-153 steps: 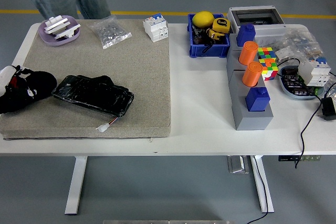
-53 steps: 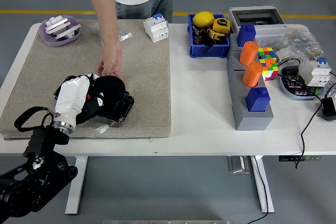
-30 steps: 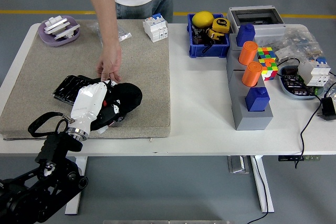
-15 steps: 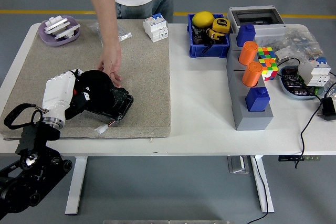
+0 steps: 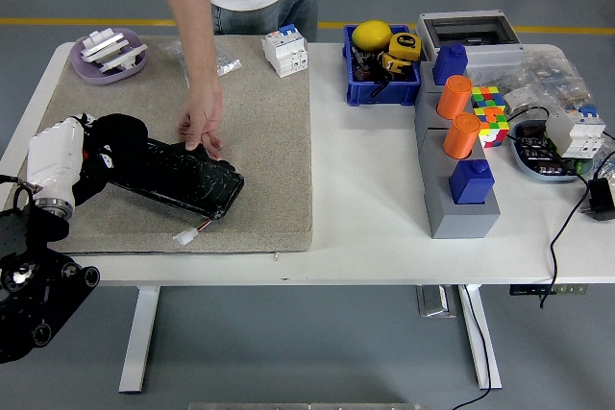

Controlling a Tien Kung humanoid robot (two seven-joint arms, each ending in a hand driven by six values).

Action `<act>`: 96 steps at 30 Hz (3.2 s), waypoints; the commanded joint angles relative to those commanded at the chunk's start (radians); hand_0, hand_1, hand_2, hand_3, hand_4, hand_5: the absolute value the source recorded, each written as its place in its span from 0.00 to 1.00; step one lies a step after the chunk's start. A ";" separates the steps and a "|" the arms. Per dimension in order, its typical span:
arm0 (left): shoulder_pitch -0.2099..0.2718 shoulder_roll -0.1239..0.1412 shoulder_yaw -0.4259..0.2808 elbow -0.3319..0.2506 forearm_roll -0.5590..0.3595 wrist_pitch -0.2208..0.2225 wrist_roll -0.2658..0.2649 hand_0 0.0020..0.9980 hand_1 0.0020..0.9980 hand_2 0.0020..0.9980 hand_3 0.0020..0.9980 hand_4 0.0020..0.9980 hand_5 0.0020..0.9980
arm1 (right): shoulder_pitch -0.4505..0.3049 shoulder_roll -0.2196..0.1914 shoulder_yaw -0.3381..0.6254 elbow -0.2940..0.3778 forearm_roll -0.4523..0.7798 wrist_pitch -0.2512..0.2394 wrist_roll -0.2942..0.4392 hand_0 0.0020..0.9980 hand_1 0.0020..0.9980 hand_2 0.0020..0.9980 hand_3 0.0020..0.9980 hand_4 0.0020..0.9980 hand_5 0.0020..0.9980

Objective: Pick the rag up,wipe the panel,place it on the desk

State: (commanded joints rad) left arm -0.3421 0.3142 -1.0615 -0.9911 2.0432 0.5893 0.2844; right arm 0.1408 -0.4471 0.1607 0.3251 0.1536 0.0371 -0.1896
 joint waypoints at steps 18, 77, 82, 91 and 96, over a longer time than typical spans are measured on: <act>-0.012 -0.005 0.014 0.024 -0.026 0.004 -0.014 0.22 0.18 0.58 0.52 0.09 0.00 | 0.001 -0.001 -0.002 0.001 0.001 -0.001 0.000 0.78 0.54 0.69 0.64 1.00 0.53; 0.034 -0.011 0.161 -0.178 0.001 -0.026 0.050 0.20 0.19 0.56 0.52 0.11 0.00 | -0.002 -0.009 0.001 -0.001 0.000 -0.002 -0.001 0.78 0.53 0.69 0.64 1.00 0.54; 0.024 0.001 0.112 -0.119 0.036 -0.024 0.050 0.20 0.19 0.56 0.52 0.11 0.00 | 0.000 -0.009 -0.004 -0.001 0.008 0.000 -0.002 0.78 0.53 0.69 0.64 1.00 0.54; -0.004 0.036 0.074 -0.024 0.018 -0.021 0.034 0.20 0.19 0.56 0.52 0.12 0.00 | 0.001 -0.011 -0.009 0.000 0.012 0.003 -0.003 0.78 0.53 0.69 0.64 1.00 0.54; -0.009 0.041 0.045 0.011 0.018 -0.019 0.032 0.20 0.19 0.56 0.51 0.12 0.00 | 0.001 -0.010 -0.008 0.000 0.012 0.003 -0.003 0.78 0.53 0.69 0.64 1.00 0.54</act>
State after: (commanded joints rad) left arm -0.3508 0.3549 -1.0160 -0.9804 2.0609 0.5704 0.3166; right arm 0.1419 -0.4568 0.1522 0.3254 0.1653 0.0399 -0.1928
